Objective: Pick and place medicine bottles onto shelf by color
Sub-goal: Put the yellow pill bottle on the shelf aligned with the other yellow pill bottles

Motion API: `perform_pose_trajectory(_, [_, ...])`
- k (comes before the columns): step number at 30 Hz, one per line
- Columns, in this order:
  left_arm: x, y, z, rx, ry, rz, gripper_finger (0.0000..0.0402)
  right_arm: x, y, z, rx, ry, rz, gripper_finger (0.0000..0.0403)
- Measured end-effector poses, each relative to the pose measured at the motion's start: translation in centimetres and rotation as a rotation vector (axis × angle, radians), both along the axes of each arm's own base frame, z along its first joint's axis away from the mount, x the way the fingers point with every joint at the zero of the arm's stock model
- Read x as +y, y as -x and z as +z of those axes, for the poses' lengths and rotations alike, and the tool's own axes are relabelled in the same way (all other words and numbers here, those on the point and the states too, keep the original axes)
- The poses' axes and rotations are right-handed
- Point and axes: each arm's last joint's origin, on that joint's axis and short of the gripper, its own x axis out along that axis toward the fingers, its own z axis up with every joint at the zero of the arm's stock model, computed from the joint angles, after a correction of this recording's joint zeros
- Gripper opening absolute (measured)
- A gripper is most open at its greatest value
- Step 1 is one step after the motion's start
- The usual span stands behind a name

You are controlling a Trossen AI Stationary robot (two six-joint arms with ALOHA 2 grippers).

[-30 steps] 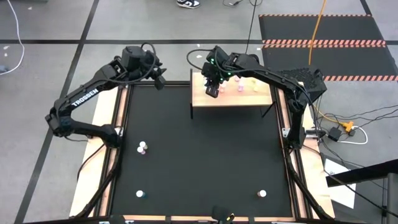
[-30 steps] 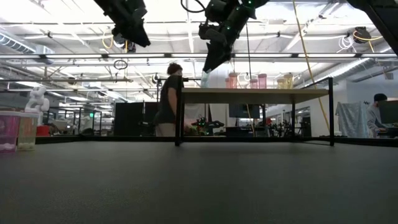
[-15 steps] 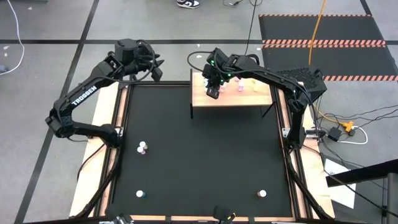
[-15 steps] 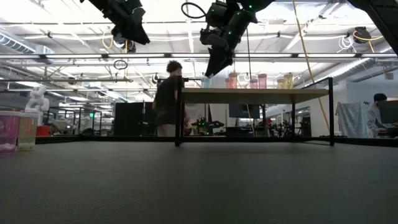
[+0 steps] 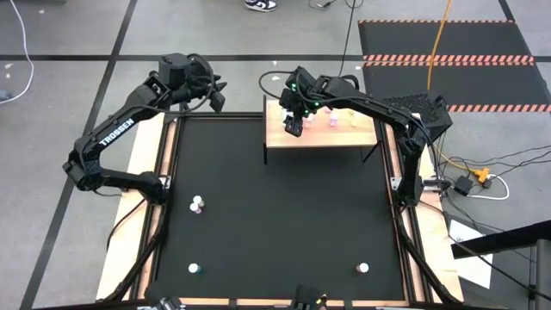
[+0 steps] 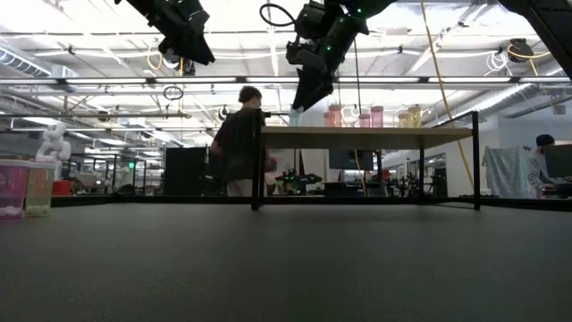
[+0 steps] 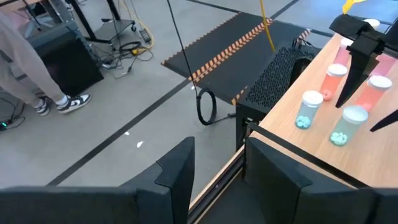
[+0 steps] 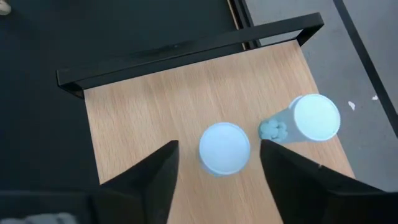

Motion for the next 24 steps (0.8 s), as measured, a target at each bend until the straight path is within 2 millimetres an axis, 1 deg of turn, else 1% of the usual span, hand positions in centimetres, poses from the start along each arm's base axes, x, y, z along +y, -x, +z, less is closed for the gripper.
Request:
perform_pose_trajectory(3, [0.0, 0.0, 0.0, -0.012, 0.012, 0.008, 0.0147, 0.1, 0.3, 0.7, -0.024, 0.014, -0.001, 0.0241])
perform_pose_trajectory(6, [-0.1, -0.1, 0.0, -0.018, 0.018, 0.007, 0.0147, 0.5, 0.9, 2.3, -0.083, 0.029, -0.024, 0.0254])
perform_pose_trajectory(9, [-0.3, -0.2, 0.1, -0.041, 0.037, 0.011, 0.0147, 1.0, 1.8, 4.2, -0.148, 0.041, -0.050, 0.0256])
perform_pose_trajectory(12, [-1.2, -0.2, 0.5, -0.078, 0.058, 0.004, 0.0147, 1.8, 2.8, 6.2, -0.210, 0.049, -0.068, 0.0252])
perform_pose_trajectory(14, [-2.2, 0.0, 0.8, -0.080, 0.070, -0.015, 0.0147, 2.6, 3.4, 7.2, -0.247, 0.042, -0.070, 0.0248])
perform_pose_trajectory(17, [-4.4, 1.2, 1.4, -0.074, 0.090, 0.002, 0.0147, 4.6, 4.0, 7.9, -0.316, 0.002, -0.028, 0.0243])
perform_pose_trajectory(21, [-7.7, 3.3, 2.5, -0.136, 0.142, 0.058, 0.0147, 7.9, 5.2, 7.2, -0.386, -0.011, 0.020, 0.0237])
perform_pose_trajectory(24, [-9.9, 4.1, 3.0, -0.222, 0.222, 0.032, 0.0147, 10.6, 6.4, 6.1, -0.476, -0.039, 0.063, 0.0236])
